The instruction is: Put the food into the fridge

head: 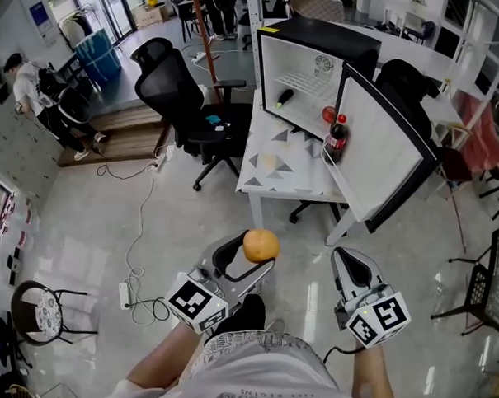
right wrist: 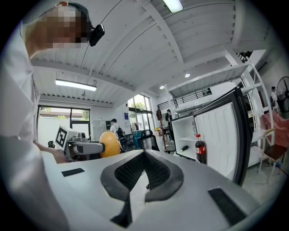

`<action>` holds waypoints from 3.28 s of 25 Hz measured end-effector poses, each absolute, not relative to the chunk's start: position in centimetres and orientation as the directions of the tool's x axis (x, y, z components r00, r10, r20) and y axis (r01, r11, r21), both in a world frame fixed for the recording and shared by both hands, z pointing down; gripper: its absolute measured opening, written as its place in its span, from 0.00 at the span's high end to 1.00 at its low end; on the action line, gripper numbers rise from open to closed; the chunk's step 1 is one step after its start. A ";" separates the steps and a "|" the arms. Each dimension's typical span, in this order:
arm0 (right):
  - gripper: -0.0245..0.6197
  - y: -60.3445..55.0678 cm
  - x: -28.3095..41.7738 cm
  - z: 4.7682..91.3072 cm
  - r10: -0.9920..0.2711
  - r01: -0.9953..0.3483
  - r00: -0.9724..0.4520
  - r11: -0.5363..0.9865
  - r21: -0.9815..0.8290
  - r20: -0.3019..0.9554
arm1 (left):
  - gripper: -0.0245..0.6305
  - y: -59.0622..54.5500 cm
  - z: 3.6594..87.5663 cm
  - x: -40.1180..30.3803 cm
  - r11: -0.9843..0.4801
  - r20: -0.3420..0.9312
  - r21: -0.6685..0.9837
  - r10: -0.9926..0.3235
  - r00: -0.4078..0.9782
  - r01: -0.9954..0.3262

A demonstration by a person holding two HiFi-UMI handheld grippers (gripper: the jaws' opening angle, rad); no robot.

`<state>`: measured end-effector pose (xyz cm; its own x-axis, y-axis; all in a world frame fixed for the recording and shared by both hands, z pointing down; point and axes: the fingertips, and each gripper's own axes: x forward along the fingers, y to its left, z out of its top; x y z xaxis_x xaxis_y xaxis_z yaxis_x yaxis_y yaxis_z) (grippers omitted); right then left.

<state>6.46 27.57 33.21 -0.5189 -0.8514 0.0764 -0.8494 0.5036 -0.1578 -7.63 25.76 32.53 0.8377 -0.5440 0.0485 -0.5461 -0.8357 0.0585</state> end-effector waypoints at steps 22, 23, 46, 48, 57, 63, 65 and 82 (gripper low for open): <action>0.96 12.2 6.7 36.4 -0.866 -0.870 -0.483 0.458 -0.185 0.129 | 0.52 9.6 35.3 -7.7 -0.843 0.074 0.097 -0.523 0.849 -0.529; 0.96 11.3 6.7 36.6 -0.866 -0.871 -0.481 0.455 -0.187 0.133 | 0.52 8.6 35.4 -7.7 -0.845 0.076 0.099 -0.521 0.850 -0.526; 0.96 -7.8 4.6 37.6 -0.903 -0.920 -0.376 0.337 -0.201 0.209 | 0.52 -12.2 36.8 -9.4 -0.895 0.110 0.136 -0.412 0.904 -0.425; 0.96 -8.8 4.5 37.3 -0.908 -0.926 -0.362 0.324 -0.195 0.210 | 0.52 -13.4 36.7 -9.6 -0.900 0.107 0.137 -0.402 0.909 -0.414; 0.96 -11.9 4.0 36.2 -0.924 -0.939 -0.326 0.293 -0.178 0.198 | 0.52 -16.7 36.3 -10.0 -0.913 0.096 0.131 -0.376 0.922 -0.386; 0.96 -13.1 3.9 35.6 -0.927 -0.941 -0.321 0.291 -0.171 0.194 | 0.52 -18.2 36.1 -9.5 -0.918 0.094 0.121 -0.368 0.925 -0.378; 0.96 -13.4 4.1 35.5 -0.928 -0.942 -0.318 0.287 -0.172 0.193 | 0.52 -18.7 35.9 -9.1 -0.921 0.097 0.113 -0.364 0.926 -0.374; 0.96 -18.3 7.6 36.0 -0.933 -0.936 -0.329 0.300 -0.184 0.148 | 0.52 -24.3 35.9 -1.3 -0.947 0.147 -0.012 -0.320 0.936 -0.322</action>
<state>7.61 -18.27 36.04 -0.3286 -0.9329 0.1476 -0.9358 0.3004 -0.1843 -1.32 -24.33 35.92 0.9360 -0.3199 0.1467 -0.3217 -0.9468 -0.0123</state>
